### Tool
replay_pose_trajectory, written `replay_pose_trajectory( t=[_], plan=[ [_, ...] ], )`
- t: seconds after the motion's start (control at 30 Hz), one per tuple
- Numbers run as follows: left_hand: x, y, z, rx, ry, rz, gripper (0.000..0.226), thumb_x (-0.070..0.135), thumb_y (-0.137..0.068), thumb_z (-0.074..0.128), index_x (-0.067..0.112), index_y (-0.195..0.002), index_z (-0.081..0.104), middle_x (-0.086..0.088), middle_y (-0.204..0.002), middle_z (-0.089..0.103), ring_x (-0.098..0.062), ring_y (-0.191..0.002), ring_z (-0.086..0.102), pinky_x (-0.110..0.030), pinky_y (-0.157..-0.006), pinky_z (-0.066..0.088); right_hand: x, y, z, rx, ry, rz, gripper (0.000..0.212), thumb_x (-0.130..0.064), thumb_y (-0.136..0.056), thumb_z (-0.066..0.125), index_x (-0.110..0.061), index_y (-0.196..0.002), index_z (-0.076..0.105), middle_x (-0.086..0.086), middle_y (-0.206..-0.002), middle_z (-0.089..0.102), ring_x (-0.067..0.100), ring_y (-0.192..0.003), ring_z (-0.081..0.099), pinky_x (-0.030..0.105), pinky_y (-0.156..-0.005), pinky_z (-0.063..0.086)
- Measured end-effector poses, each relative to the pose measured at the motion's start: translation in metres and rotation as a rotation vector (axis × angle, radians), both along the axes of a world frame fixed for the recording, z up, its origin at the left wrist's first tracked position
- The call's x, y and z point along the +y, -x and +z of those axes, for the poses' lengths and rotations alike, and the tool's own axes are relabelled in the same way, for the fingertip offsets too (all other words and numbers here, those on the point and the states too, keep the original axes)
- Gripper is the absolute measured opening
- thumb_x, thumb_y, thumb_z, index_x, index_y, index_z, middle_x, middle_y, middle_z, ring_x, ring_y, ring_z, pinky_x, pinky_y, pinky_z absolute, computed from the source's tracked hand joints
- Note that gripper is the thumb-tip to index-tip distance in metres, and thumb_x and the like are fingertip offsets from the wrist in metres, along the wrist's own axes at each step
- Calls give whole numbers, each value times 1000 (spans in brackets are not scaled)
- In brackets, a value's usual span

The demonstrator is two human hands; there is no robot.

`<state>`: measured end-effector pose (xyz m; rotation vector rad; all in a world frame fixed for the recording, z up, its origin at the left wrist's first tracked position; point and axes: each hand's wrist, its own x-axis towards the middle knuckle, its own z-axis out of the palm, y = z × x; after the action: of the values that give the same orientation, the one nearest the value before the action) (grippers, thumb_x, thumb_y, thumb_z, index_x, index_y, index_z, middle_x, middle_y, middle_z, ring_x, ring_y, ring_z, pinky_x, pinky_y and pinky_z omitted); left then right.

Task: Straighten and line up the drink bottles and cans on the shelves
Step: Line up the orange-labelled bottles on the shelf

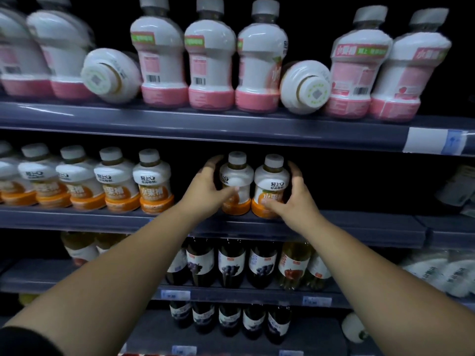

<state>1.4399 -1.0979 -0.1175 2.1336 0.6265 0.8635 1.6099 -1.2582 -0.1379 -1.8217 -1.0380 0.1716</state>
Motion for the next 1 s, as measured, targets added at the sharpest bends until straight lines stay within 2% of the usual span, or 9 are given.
replay_pose_trajectory(
  t=[0.17,0.3,0.47,0.57,0.67,0.73,0.8,0.9,1.0],
  plan=[
    [2,-20,34,63,71,-117,84,17,-86,75,25,-154,26,4,-137,50,-11,-124,48,-21,-96,42,2,-4,22,5,-20,15,79,-36,-79,77,-43,-146,34,-2,-138,55,16,-124,54,44,-105,48],
    [4,-20,34,128,15,-89,77,24,-84,77,29,-149,36,1,-141,53,-19,-129,50,-34,-106,44,3,-1,25,4,0,33,62,-35,-79,80,-35,-133,50,-4,-129,61,13,-118,59,43,-102,51],
    [13,12,43,209,-85,-48,80,33,-82,79,26,-150,37,1,-143,53,-18,-128,52,-37,-105,45,23,13,22,3,-1,80,70,-58,-66,76,-35,-129,55,-6,-125,63,12,-114,61,43,-98,54],
    [19,36,52,324,-215,30,80,41,-82,76,25,-150,36,-2,-143,53,-22,-128,51,-36,-103,45,38,29,22,8,-5,110,60,-44,-76,80,-33,-129,54,-4,-125,64,14,-113,61,43,-98,53],
    [25,57,61,522,-483,190,62,46,-93,59,26,-148,38,-12,-132,59,-32,-122,53,-37,-95,43,54,43,21,7,-9,134,55,-33,-82,80,-29,-130,54,-2,-126,63,15,-114,60,41,-99,52],
    [31,69,66,626,-640,281,51,45,-98,48,29,-146,39,-11,-127,62,-36,-123,49,-42,-100,35,62,52,21,1,-20,142,53,-31,-83,80,-29,-129,54,-2,-126,62,15,-114,59,39,-99,51],
    [41,80,71,666,-625,294,49,47,-99,46,32,-144,40,-9,-130,61,-36,-126,45,-47,-106,27,69,59,22,5,-31,155,52,-30,-83,80,-30,-128,54,-2,-126,63,16,-114,59,38,-99,51],
    [51,85,77,637,-516,216,55,54,-92,55,36,-143,41,-3,-137,58,-32,-129,46,-49,-108,32,73,63,21,18,-39,147,53,-30,-83,80,-31,-128,54,-2,-125,63,16,-114,60,39,-99,51],
    [52,82,81,551,-471,135,54,50,-90,61,36,-140,46,0,-137,57,-27,-125,50,-38,-99,41,72,64,21,31,-56,139,50,-28,-83,80,-35,-123,52,-4,-124,63,15,-113,60,39,-99,51]
  ],
)
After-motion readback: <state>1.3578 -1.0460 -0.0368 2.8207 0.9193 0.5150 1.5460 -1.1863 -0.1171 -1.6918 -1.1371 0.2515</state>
